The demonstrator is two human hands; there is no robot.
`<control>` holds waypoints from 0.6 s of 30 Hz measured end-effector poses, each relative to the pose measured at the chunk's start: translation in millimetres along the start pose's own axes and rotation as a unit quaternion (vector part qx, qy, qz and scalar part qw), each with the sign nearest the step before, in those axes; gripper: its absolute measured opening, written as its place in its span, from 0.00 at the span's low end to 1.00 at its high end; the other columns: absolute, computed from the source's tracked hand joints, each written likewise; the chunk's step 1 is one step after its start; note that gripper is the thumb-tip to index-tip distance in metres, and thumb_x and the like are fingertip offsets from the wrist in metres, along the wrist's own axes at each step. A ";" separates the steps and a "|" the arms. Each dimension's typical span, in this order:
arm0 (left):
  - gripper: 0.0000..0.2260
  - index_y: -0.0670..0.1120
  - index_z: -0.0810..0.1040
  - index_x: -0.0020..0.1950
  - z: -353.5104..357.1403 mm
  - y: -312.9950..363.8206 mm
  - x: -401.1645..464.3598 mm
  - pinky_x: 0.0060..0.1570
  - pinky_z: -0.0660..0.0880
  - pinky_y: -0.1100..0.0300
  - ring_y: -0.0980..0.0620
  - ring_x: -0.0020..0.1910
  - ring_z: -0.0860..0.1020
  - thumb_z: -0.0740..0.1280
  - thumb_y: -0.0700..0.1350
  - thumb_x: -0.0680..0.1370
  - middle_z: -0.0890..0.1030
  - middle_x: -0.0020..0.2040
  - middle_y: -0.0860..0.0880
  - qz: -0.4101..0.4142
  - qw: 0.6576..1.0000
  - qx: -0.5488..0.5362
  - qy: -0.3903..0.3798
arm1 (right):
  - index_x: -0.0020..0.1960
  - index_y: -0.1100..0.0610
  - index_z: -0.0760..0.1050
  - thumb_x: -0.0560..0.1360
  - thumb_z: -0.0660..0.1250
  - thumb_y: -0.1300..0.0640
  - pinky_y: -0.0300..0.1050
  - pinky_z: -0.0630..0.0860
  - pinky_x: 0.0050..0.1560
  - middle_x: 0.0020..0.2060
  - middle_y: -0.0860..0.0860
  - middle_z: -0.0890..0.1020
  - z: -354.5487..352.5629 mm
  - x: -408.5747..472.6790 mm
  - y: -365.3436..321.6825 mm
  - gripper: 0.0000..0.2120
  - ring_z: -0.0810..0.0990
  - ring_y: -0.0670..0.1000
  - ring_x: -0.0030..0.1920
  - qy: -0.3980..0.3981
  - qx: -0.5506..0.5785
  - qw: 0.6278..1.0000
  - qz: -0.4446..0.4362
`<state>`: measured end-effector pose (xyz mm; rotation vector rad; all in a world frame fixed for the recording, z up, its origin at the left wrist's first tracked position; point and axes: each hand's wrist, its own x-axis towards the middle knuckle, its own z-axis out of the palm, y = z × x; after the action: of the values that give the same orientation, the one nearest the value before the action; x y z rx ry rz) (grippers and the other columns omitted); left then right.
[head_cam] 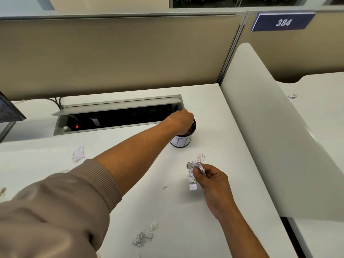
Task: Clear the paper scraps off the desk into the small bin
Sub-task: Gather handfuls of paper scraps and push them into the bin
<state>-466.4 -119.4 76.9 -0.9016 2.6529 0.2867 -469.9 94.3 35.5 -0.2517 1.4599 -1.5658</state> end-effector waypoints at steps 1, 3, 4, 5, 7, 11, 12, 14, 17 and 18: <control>0.11 0.37 0.74 0.60 2.1 1.1 2.2 0.42 0.73 0.56 0.42 0.51 0.79 0.59 0.34 0.79 0.78 0.57 0.40 0.001 1.000 0.001 -0.008 | 0.42 0.56 0.85 0.72 0.70 0.67 0.48 0.73 0.57 0.41 0.55 0.85 -1.5 0.9 -1.0 0.08 0.81 0.52 0.44 0.004 0.000 1.000 -0.002; 0.10 0.36 0.74 0.59 3.1 1.1 6.1 0.43 0.73 0.57 0.44 0.48 0.78 0.59 0.34 0.79 0.77 0.57 0.41 0.003 1.000 -0.001 -0.025 | 0.41 0.57 0.85 0.72 0.69 0.68 0.49 0.73 0.57 0.41 0.55 0.85 -3.5 3.7 -3.2 0.09 0.81 0.53 0.44 0.008 0.003 1.000 -0.007; 0.10 0.37 0.75 0.59 2.9 0.4 7.5 0.43 0.73 0.58 0.45 0.45 0.77 0.60 0.34 0.79 0.78 0.56 0.41 0.003 0.999 -0.004 -0.032 | 0.42 0.57 0.85 0.72 0.69 0.68 0.49 0.73 0.57 0.41 0.55 0.85 -3.8 5.4 -5.2 0.09 0.81 0.53 0.44 0.010 0.004 1.000 -0.008; 0.10 0.37 0.75 0.59 2.4 -0.1 7.9 0.43 0.73 0.58 0.46 0.43 0.75 0.60 0.35 0.79 0.78 0.55 0.41 0.003 0.999 -0.007 -0.036 | 0.42 0.56 0.85 0.72 0.69 0.68 0.49 0.73 0.58 0.41 0.55 0.85 -3.5 7.5 -7.8 0.09 0.81 0.52 0.44 0.010 0.005 1.000 -0.010; 0.09 0.37 0.75 0.58 0.9 -0.8 6.9 0.42 0.73 0.59 0.47 0.42 0.74 0.59 0.35 0.80 0.78 0.53 0.43 0.009 0.999 -0.009 -0.047 | 0.42 0.56 0.85 0.72 0.69 0.68 0.48 0.74 0.57 0.41 0.54 0.85 -0.5 11.6 -15.3 0.09 0.81 0.52 0.44 0.009 0.007 1.000 -0.018; 0.09 0.38 0.76 0.55 -4.9 -6.2 3.3 0.38 0.72 0.58 0.50 0.35 0.73 0.58 0.36 0.80 0.76 0.41 0.47 0.022 0.998 -0.019 -0.052 | 0.40 0.54 0.85 0.72 0.70 0.67 0.46 0.74 0.57 0.40 0.53 0.85 8.3 19.7 -33.4 0.10 0.81 0.51 0.44 0.000 0.006 0.999 -0.041; 0.09 0.38 0.77 0.55 -8.2 -8.9 1.8 0.35 0.71 0.58 0.49 0.34 0.73 0.59 0.36 0.79 0.76 0.41 0.47 0.027 0.998 -0.029 -0.042 | 0.40 0.54 0.85 0.71 0.70 0.67 0.46 0.74 0.57 0.40 0.52 0.85 10.1 22.2 -38.1 0.10 0.81 0.51 0.44 0.000 0.007 0.999 -0.048; 0.12 0.41 0.80 0.55 -15.0 -15.6 -0.7 0.37 0.75 0.55 0.46 0.41 0.77 0.61 0.35 0.76 0.79 0.47 0.45 0.034 0.998 -0.054 -0.007 | 0.40 0.54 0.85 0.69 0.71 0.66 0.45 0.75 0.56 0.38 0.51 0.85 14.1 27.4 -48.5 0.08 0.81 0.50 0.44 -0.002 0.014 0.998 -0.061; 0.13 0.50 0.85 0.46 -21.2 -26.3 -3.9 0.46 0.79 0.53 0.46 0.48 0.79 0.66 0.34 0.72 0.81 0.49 0.47 0.030 0.993 -0.107 0.050 | 0.43 0.56 0.82 0.70 0.69 0.68 0.37 0.77 0.50 0.37 0.49 0.85 19.7 38.3 -64.5 0.08 0.82 0.47 0.42 0.001 0.034 0.996 -0.082; 0.13 0.50 0.85 0.43 -23.2 -29.8 -5.6 0.46 0.79 0.54 0.47 0.48 0.79 0.67 0.34 0.71 0.82 0.48 0.48 0.026 0.990 -0.125 0.066 | 0.43 0.57 0.81 0.71 0.68 0.69 0.35 0.78 0.48 0.36 0.48 0.85 22.9 42.4 -70.5 0.08 0.82 0.45 0.41 0.001 0.039 0.995 -0.088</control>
<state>-449.3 -146.3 97.9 -0.9557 2.8099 0.6020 -510.6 36.8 84.0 -0.3406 1.4051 -1.7599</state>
